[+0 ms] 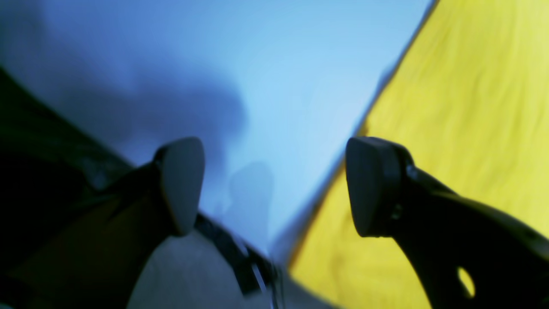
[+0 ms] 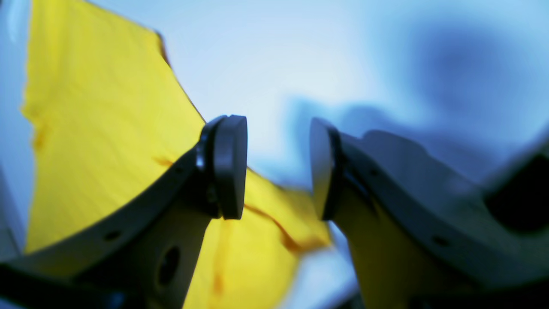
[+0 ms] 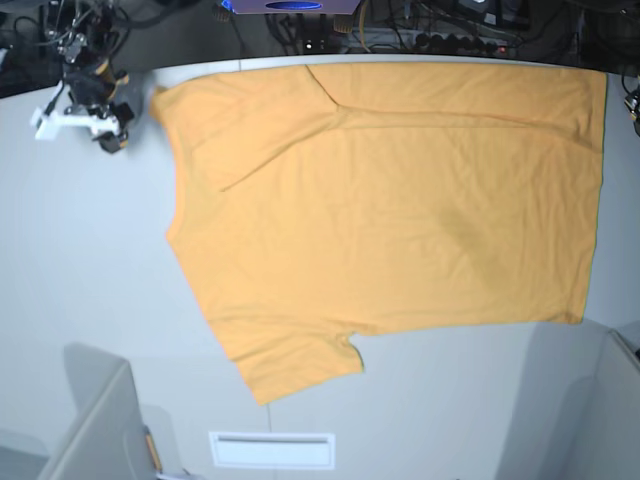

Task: Fold the T-shirt properly
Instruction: 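Release the shoulder and move the right gripper to the hem corner, then release the left gripper and move it to the other hem corner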

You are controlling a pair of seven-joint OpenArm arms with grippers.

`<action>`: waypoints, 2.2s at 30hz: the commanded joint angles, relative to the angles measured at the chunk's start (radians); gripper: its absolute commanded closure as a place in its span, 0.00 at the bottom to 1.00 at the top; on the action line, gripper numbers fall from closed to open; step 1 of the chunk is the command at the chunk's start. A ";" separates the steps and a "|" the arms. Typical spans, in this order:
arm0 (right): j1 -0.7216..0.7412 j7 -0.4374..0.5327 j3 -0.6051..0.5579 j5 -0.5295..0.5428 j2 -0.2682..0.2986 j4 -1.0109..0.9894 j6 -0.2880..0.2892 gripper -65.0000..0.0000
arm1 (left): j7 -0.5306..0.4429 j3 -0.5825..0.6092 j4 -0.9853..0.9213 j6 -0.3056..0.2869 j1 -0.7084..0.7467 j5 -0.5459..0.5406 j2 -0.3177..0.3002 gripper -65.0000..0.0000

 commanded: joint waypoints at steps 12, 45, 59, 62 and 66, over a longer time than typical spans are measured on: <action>0.465 -0.049 -0.027 0.005 0.074 -0.342 0.202 0.66 | -0.009 0.120 0.051 0.001 -0.041 -0.013 -0.010 0.39; 1.404 0.136 -0.673 0.004 0.070 -1.769 0.512 0.45 | -0.011 0.149 0.136 -0.002 -0.050 0.168 -0.010 1.00; 1.410 0.236 -0.868 0.005 0.060 -1.771 0.512 0.66 | -0.011 0.153 0.125 -0.002 -0.050 0.173 -0.008 1.00; 1.410 0.248 -0.888 0.005 0.059 -1.771 0.512 0.91 | -0.011 0.181 0.108 -0.002 -0.063 0.173 -0.013 1.00; 1.410 0.245 -0.886 0.007 0.056 -1.771 0.506 1.00 | -0.012 0.267 0.025 0.000 -0.144 0.225 -0.076 1.00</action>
